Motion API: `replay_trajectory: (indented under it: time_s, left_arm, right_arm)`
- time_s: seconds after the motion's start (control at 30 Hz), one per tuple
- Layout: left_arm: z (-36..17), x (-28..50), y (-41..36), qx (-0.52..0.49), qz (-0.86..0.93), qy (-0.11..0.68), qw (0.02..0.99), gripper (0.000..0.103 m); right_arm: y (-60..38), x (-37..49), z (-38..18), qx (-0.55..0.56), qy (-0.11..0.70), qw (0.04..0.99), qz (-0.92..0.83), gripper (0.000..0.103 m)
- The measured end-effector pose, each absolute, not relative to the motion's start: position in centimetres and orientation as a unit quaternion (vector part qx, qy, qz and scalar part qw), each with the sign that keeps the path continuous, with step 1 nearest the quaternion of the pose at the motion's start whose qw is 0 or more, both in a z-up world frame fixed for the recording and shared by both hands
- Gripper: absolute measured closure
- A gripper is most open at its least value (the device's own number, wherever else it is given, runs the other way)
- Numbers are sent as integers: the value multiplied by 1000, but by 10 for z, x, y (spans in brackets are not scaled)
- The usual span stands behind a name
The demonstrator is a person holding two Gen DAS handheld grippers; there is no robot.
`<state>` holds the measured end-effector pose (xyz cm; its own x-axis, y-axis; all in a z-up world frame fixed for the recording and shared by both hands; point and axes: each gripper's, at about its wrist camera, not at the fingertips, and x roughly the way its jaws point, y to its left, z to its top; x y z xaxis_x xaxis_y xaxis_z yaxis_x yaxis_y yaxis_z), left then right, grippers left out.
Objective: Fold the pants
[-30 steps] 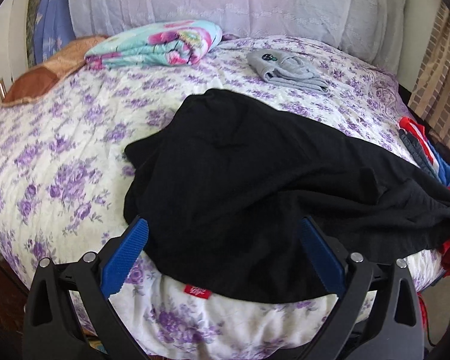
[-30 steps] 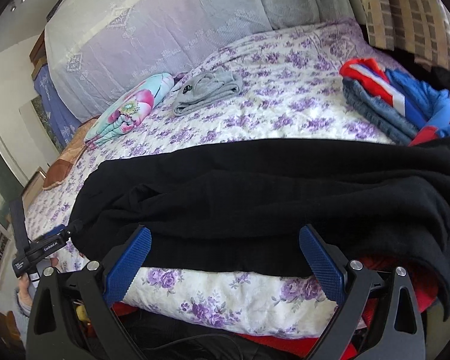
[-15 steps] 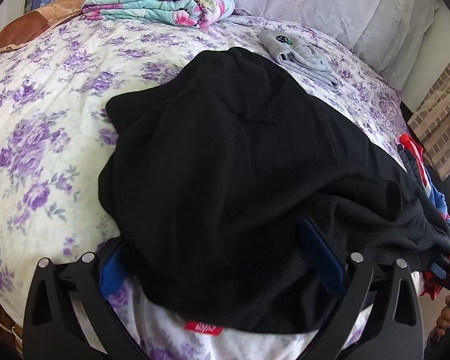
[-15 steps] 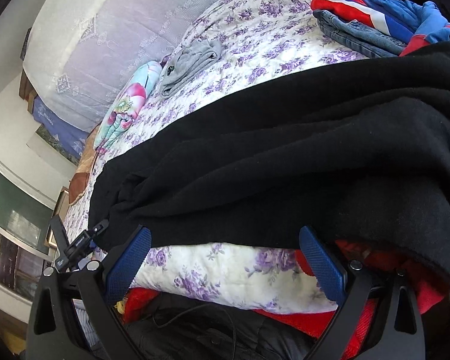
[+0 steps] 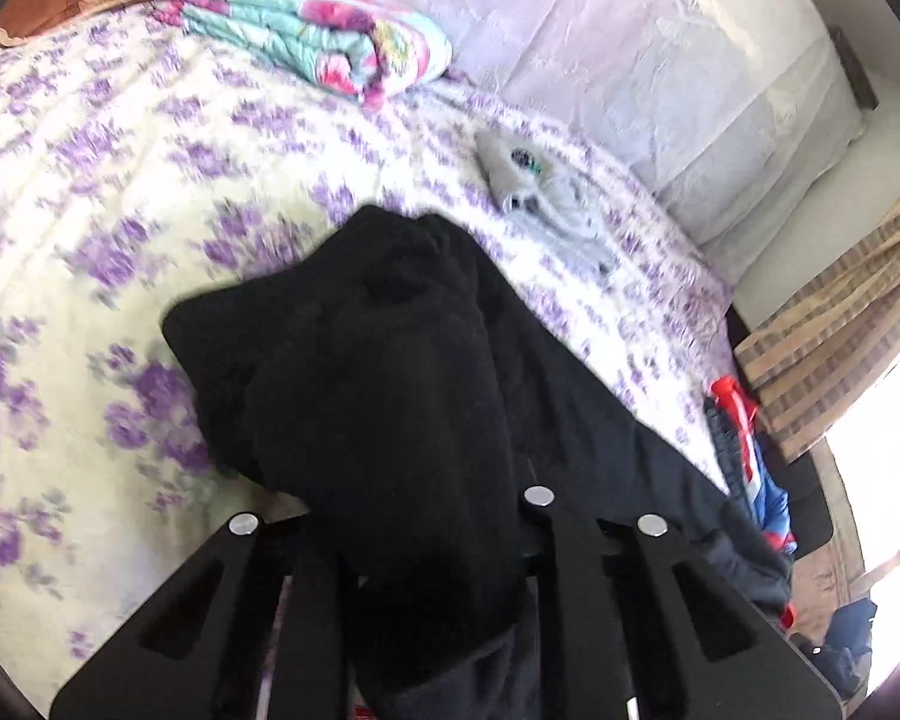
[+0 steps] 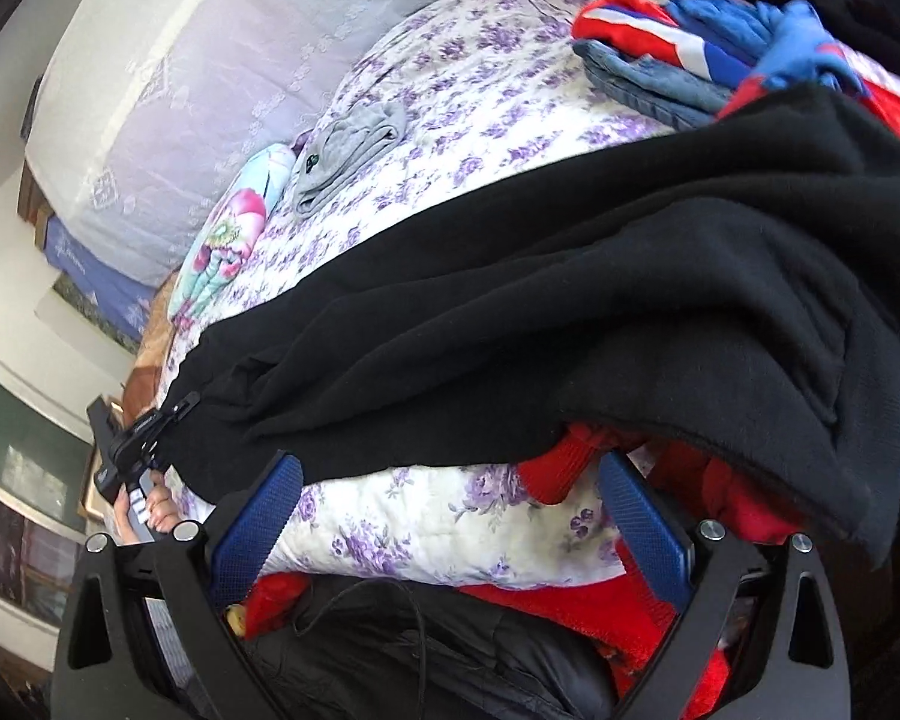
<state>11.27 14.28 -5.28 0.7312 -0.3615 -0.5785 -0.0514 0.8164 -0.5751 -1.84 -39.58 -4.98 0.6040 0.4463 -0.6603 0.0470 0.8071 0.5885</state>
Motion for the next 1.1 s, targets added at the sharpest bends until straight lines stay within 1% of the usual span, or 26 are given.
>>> replay_trajectory:
  time_s: [0.03,0.1,0.2,0.3,0.4,0.47,0.53,0.63,0.73,0.83,0.97,1.1]
  left_arm:
    - [-45,107,150,-294,-79,341,889,94]
    - [-25,94,170,-309,-70,306,898,94]
    - [-5,82,194,-334,-71,286,896,94]
    - [21,60,214,-308,-20,249,918,94]
    - [35,33,252,-311,30,228,922,94]
    - [34,21,278,-323,74,221,917,94]
    - [28,6,304,-314,156,211,913,94]
    - [7,-11,334,-314,215,223,897,94]
    - [-7,-7,322,-291,209,257,897,94]
    - [-6,-3,303,-270,202,256,906,94]
    - [-2,-3,298,-265,198,255,909,92]
    - [-9,-7,307,-284,198,256,903,92]
  right_arm:
    - [-397,-17,-55,304,427,842,124,4]
    - [-401,-12,-60,326,418,838,127,4]
    - [-409,1,-63,347,401,837,133,3]
    - [-412,7,-63,366,394,830,148,3]
    - [-407,8,-57,346,396,835,162,4]
    - [-404,8,-55,331,399,840,161,4]
    - [-407,7,-54,331,396,841,164,4]
    - [-408,8,-54,341,378,844,167,4]
    - [-397,9,-53,306,373,860,164,3]
    - [-389,9,-50,288,381,863,165,3]
    - [-391,0,-40,302,377,855,191,3]
    - [-375,4,-44,323,403,822,240,3]
